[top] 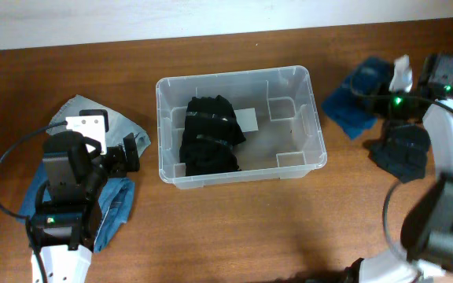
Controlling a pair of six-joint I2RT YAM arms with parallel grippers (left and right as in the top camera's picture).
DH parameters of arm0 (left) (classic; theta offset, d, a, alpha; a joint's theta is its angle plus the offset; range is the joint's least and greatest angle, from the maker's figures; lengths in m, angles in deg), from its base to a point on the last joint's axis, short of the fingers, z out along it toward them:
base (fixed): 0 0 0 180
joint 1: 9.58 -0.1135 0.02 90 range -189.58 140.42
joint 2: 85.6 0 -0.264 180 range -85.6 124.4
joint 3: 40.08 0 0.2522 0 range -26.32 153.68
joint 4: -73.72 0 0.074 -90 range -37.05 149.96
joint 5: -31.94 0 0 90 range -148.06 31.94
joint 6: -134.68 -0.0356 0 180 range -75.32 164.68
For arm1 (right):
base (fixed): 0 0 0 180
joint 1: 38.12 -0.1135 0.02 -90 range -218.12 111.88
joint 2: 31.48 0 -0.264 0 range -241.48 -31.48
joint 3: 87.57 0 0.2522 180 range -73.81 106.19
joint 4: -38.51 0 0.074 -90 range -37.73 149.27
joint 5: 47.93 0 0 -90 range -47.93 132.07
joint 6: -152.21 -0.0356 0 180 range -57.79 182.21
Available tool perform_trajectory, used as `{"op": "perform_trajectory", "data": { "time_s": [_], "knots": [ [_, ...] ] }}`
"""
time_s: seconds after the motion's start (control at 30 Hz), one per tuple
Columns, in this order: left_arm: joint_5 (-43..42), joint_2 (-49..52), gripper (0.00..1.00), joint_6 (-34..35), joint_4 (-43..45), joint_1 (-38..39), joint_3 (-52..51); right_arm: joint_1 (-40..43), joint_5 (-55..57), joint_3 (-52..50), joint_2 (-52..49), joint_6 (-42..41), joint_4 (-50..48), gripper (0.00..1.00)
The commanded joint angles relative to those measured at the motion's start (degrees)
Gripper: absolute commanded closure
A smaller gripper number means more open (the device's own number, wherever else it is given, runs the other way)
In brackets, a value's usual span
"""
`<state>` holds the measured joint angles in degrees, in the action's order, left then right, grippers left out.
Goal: Pack container
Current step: 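Lift the teal shirt into the right half of the bin and release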
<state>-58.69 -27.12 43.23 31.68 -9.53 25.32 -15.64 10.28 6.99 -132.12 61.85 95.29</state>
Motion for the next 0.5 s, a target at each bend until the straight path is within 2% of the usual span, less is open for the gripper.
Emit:
{"op": "perform_trajectory", "data": {
  "time_s": [0.0,0.2,0.47],
  "knots": [
    [-0.63,0.07,0.01,0.57,-0.04,0.17,1.33,-6.01,-2.05,5.75,12.09,7.37,3.52,0.96],
    [-0.63,0.07,0.01,0.57,-0.04,0.17,1.33,-17.16,-2.05,5.95,18.23,9.38,8.22,0.96],
    [-0.63,0.07,0.00,0.57,-0.04,0.17,1.33,-28.35,3.26,1.27,12.81,10.29,12.44,0.96]
  ]
}}
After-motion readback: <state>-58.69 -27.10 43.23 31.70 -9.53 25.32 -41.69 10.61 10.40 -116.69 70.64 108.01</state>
